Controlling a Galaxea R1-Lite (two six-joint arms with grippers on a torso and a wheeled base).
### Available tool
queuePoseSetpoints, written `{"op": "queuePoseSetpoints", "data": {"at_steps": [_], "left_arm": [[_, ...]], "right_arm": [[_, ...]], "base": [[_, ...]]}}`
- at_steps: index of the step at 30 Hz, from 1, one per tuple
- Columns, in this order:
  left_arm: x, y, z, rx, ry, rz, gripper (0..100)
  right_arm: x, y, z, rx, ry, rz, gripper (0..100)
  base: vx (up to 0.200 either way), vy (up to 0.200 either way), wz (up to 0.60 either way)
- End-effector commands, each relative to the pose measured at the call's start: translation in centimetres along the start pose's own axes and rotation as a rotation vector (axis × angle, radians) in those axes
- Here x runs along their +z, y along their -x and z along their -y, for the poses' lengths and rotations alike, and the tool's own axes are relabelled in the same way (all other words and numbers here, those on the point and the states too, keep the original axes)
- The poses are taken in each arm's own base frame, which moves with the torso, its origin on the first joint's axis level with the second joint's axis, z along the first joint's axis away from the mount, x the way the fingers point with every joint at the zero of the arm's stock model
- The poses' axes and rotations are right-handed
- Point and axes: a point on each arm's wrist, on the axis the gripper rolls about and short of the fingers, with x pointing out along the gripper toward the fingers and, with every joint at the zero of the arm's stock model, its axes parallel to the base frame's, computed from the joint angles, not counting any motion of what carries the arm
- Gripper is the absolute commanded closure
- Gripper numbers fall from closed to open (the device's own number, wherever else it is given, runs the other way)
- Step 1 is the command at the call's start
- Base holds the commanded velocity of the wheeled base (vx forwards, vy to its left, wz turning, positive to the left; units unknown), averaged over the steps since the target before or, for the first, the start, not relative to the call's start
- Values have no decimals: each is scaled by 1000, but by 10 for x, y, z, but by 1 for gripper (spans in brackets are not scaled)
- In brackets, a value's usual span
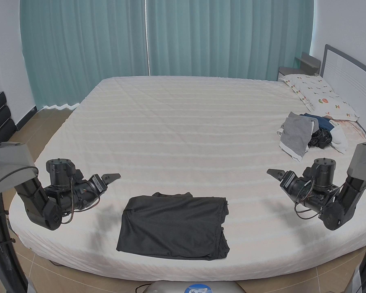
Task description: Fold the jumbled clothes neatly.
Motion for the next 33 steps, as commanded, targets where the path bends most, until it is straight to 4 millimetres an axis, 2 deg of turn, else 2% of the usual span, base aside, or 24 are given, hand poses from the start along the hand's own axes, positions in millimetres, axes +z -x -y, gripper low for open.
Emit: {"op": "queuePoseSetpoints", "data": {"at_steps": [1, 7, 12, 13, 15, 16, 19, 20, 21, 22, 24, 25, 30, 31, 33], "left_arm": [[37, 57, 46, -107, -68, 216, 0], [53, 99, 74, -123, -234, 390, 0], [49, 147, 84, -119, -295, 496, 0], [48, 150, 84, -120, -296, 503, 0], [43, 177, 87, -119, -320, 563, 0], [42, 179, 87, -117, -323, 567, 0], [24, 209, 84, -89, -417, 608, 0], [17, 215, 81, -76, -446, 610, 0], [17, 215, 81, -76, -446, 610, 0], [3, 227, 76, -50, -502, 612, 0], [-3, 232, 73, -38, -528, 614, 0], [-14, 240, 69, -23, -566, 617, 0], [-39, 261, 60, 1, -584, 657, 0], [-39, 261, 60, 1, -584, 657, 0], [-48, 275, 59, 30, -574, 690, 0]], "right_arm": [[27, 66, -34, 87, 123, 122, 0], [31, 120, -45, 107, 303, 208, 0], [24, 164, -43, 94, 451, 255, 0], [23, 167, -43, 93, 461, 259, 0], [17, 192, -41, 99, 542, 303, 0], [16, 195, -41, 101, 551, 309, 0], [5, 225, -32, 66, 662, 348, 0], [2, 233, -30, 61, 681, 356, 0], [2, 233, -30, 61, 681, 356, 0], [-3, 249, -27, 56, 685, 358, 0], [-6, 257, -25, 53, 684, 356, 0], [-12, 271, -20, 47, 690, 364, 0], [-29, 295, -4, -38, 713, 378, 0], [-29, 295, -4, -38, 713, 378, 0], [-40, 307, 7, -95, 723, 383, 0]], "base": [[0, 0, 0], [0, 0, 0], [0, 0, 0], [0, 0, 0], [0, 0, 0], [0, 0, 0], [0, 0, 0], [0, 0, 0], [0, 0, 0], [0, 0, 0], [0, 0, 0], [0, 0, 0], [0, 0, 0], [0, 0, 0], [0, 0, 0]]}}
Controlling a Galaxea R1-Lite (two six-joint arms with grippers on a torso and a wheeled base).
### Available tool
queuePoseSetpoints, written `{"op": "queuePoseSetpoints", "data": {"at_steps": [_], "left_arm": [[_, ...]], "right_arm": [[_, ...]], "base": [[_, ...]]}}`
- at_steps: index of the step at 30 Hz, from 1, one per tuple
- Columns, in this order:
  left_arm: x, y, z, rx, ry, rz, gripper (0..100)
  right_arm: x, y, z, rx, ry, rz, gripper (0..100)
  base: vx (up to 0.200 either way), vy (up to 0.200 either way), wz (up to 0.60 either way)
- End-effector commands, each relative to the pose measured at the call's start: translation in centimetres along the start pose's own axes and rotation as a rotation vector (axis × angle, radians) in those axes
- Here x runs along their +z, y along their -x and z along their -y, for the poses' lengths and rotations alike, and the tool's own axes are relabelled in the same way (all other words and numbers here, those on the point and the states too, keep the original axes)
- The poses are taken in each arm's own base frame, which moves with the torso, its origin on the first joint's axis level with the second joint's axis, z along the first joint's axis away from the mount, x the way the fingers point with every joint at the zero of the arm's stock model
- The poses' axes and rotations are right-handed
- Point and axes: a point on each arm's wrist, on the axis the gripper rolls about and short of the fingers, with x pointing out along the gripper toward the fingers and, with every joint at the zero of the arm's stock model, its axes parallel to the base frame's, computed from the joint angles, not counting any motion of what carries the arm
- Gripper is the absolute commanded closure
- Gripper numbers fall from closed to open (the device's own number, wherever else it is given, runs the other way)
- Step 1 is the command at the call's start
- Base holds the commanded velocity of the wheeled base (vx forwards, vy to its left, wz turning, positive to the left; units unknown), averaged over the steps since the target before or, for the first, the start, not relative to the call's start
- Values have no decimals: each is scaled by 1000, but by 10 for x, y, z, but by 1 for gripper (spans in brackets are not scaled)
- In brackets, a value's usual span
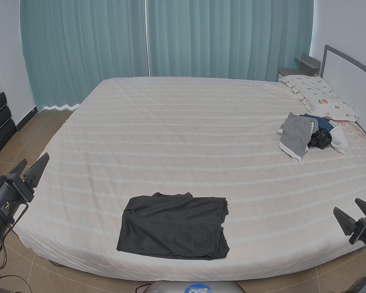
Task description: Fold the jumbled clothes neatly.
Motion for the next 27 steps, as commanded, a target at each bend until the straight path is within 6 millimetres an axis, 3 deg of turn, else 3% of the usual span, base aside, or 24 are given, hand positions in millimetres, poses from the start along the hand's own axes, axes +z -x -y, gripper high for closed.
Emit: {"op": "queuePoseSetpoints", "data": {"at_steps": [1, 9, 20, 27], "left_arm": [[-8, 68, 5, 51, -70, 96, 0], [-23, 118, 10, 50, -173, 112, 0], [-57, 160, 6, 49, -211, 119, 0], [-72, 168, -1, 108, -287, 74, 0]], "right_arm": [[-26, 55, 8, -108, 62, 117, 0], [-61, 83, 8, -292, 213, 100, 0], [-62, 83, 7, -247, 164, 135, 0], [-61, 84, 8, -355, 171, 139, 0]], "base": [[0, 0, 0], [0, 0, 0], [0, 0, 0], [0, 0, 0]]}}
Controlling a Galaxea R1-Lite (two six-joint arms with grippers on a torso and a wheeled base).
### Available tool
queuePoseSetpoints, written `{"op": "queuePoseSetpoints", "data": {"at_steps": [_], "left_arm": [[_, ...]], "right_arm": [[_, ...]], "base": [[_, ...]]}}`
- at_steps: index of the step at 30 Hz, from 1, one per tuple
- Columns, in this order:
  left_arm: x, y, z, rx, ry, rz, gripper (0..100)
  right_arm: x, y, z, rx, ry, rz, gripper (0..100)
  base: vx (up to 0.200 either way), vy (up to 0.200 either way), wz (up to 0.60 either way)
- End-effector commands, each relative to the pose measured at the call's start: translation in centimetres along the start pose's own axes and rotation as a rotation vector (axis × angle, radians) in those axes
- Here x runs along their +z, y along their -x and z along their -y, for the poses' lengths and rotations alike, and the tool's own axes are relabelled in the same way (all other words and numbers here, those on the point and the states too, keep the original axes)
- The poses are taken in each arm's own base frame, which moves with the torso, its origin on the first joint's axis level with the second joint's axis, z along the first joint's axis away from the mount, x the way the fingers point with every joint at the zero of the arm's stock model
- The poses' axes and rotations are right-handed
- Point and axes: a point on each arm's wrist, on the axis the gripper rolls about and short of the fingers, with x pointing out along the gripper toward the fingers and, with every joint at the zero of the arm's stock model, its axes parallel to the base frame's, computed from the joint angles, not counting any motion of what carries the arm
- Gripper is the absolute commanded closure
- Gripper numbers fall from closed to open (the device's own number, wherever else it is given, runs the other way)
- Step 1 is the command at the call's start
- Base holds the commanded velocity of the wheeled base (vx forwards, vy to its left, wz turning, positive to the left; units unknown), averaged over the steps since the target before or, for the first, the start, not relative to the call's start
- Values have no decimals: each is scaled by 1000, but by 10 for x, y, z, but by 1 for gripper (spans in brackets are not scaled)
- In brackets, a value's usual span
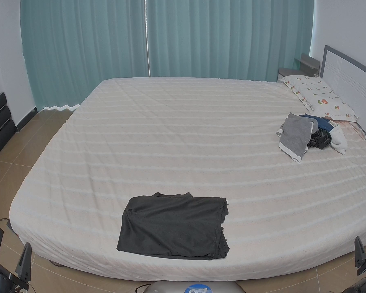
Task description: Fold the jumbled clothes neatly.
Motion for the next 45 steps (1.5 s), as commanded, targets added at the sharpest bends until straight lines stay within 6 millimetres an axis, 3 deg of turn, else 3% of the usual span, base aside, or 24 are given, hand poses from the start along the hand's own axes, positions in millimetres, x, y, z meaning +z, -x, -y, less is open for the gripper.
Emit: {"op": "queuePoseSetpoints", "data": {"at_steps": [1, 8, 19, 25, 32, 36, 45], "left_arm": [[-12, 12, -1, 9, -30, 67, 0], [-23, 12, -2, 23, -24, -40, 0], [-26, 12, -2, 17, -31, -71, 0], [-26, 12, -2, 17, -31, -71, 0], [-26, 12, -2, 14, -33, -72, 0], [-26, 12, -2, 15, -33, -72, 0], [-26, 12, -2, 14, -33, -71, 0]], "right_arm": [[-4, 0, 0, -67, 17, -2, 0], [-3, 0, 0, -115, 66, -3, 0], [-5, 1, -1, 374, 32, -41, 0], [-5, 1, -3, 132, 18, -74, 0], [-7, 1, -4, 171, 22, -33, 0], [-7, 1, -1, 333, 24, -28, 0], [-11, 8, -1, 239, 2, 61, 0]], "base": [[0, 0, 0], [0, 0, 0], [0, 0, 0], [0, 0, 0], [0, 0, 0], [0, 0, 0], [0, 0, 0]]}}
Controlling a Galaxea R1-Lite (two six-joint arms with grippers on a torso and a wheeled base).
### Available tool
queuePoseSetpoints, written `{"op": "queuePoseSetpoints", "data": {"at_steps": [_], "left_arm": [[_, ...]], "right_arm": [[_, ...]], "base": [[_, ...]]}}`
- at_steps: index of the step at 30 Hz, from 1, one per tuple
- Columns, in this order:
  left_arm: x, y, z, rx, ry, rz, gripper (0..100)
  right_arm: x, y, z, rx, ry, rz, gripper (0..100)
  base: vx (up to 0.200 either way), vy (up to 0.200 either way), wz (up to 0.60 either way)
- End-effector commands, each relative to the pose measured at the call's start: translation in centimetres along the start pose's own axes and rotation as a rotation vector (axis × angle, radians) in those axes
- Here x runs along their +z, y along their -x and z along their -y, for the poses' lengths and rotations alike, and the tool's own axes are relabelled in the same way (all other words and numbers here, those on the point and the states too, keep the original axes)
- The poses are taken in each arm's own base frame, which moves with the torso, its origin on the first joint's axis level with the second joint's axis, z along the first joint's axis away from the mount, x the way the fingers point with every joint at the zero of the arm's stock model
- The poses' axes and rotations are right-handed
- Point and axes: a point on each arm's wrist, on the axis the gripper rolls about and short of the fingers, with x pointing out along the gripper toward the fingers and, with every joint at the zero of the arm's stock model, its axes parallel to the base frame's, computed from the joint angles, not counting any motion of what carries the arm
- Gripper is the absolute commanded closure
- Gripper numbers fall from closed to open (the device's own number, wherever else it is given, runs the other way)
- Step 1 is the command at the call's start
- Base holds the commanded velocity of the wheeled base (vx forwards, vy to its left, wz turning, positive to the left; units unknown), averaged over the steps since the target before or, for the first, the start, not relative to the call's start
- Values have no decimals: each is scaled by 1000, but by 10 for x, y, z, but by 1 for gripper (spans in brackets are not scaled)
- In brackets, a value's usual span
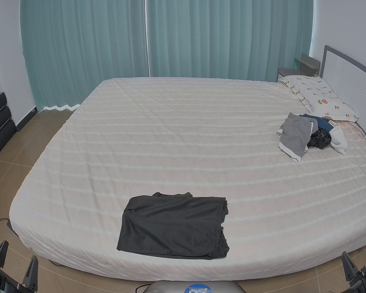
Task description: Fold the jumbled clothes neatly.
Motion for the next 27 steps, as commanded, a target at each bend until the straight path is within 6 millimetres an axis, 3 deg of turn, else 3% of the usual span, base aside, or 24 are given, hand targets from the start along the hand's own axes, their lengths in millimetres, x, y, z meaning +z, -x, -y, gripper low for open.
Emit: {"op": "queuePoseSetpoints", "data": {"at_steps": [1, 27], "left_arm": [[-4, -1, 0, 0, 0, -15, 0], [-4, -1, 0, -1, -17, -17, 0]], "right_arm": [[-4, 6, -1, -9, -1, 86, 0], [-5, 5, 0, -24, -54, 86, 0]], "base": [[0, 0, 0], [0, 0, 0]]}}
